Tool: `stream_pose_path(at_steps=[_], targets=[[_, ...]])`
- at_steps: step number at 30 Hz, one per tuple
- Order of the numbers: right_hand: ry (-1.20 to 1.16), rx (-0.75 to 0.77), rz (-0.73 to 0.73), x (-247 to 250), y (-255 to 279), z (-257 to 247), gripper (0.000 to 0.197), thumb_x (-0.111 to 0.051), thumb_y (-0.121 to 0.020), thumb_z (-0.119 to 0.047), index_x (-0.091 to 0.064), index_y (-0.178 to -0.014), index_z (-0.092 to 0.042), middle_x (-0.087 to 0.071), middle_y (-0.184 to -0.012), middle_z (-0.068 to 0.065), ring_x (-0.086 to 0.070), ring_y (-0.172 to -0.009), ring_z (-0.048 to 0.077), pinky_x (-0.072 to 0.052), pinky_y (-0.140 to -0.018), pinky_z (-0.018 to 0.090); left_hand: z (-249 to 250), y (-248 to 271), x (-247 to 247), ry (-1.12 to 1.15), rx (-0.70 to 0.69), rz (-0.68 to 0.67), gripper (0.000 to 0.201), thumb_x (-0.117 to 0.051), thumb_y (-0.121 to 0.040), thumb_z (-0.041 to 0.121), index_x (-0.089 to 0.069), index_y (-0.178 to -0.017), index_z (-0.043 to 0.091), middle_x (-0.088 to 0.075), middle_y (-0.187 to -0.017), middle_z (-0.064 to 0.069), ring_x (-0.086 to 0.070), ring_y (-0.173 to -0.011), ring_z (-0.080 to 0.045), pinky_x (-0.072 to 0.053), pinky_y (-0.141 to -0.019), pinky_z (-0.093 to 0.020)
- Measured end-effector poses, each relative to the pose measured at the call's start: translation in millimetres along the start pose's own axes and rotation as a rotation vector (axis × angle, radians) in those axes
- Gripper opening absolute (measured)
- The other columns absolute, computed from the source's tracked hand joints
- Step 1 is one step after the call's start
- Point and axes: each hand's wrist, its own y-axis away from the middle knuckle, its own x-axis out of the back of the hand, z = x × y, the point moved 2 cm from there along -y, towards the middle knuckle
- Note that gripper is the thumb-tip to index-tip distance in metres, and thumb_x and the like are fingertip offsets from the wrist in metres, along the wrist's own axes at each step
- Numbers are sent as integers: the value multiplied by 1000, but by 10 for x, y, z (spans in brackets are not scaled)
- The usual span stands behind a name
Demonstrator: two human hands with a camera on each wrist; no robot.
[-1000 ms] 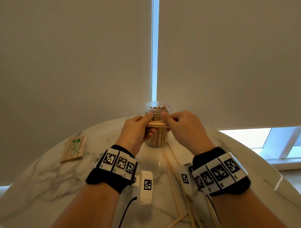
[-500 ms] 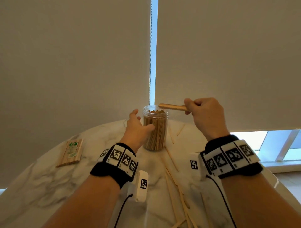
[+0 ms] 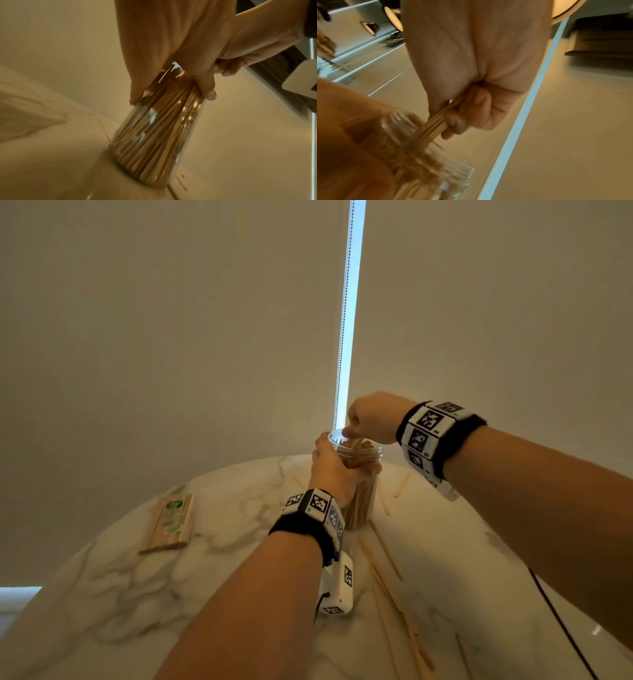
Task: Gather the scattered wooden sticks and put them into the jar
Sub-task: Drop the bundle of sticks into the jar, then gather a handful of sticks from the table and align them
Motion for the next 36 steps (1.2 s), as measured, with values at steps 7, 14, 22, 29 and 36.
stream_pose_path(at_steps=[7,14,22,29,36], targets=[[-56,-15,-105,-82,-107,-195,27,-54,-99,-22,-71,-117,-10,-70,-115,8,-64,-100,21,-53,-91,32,8,24,21,-25,-6,26,114,-91,-58,41,-21,-147,35,-46,-140,-1,-50,-128,-25,-45,-107,-49],[-373,-69,-131,-78,-90,-13,16,-72,-90,-25,-74,-103,-17,-70,-96,-5,-62,-93,14,-49,-79,26,-4,19,32,-38,-5,27,111,-90,-60,40,-21,-146,35,-46,-139,-1,-51,-126,-26,-46,-105,-48],[-504,-16,-85,-183,-2,125,12,-70,-90,-33,-78,-93,-24,-73,-91,-6,-66,-87,13,-51,-76,26,3,17,67,-10,-1,-29,121,-92,-44,51,-25,-143,40,-51,-135,5,-55,-122,-20,-50,-102,-46],[-1003,-275,224,-322,7,866,12,-67,-93,-13,-73,-91,-2,-75,-89,15,-67,-69,18,-57,-69,27,190,-183,823,-662,230,-362,102,-84,-75,45,-27,-156,16,-48,-150,-6,-48,-134,-27,-41,-111,-43],[-248,-310,-483,-1267,-126,779,50,-46,-105,-41,-49,-147,-15,-51,-148,6,-47,-136,24,-36,-115,38,-35,-464,878,-947,164,-381,32,-56,-99,13,-68,-127,23,-67,-127,2,-60,-116,-16,-45,-94,-25]])
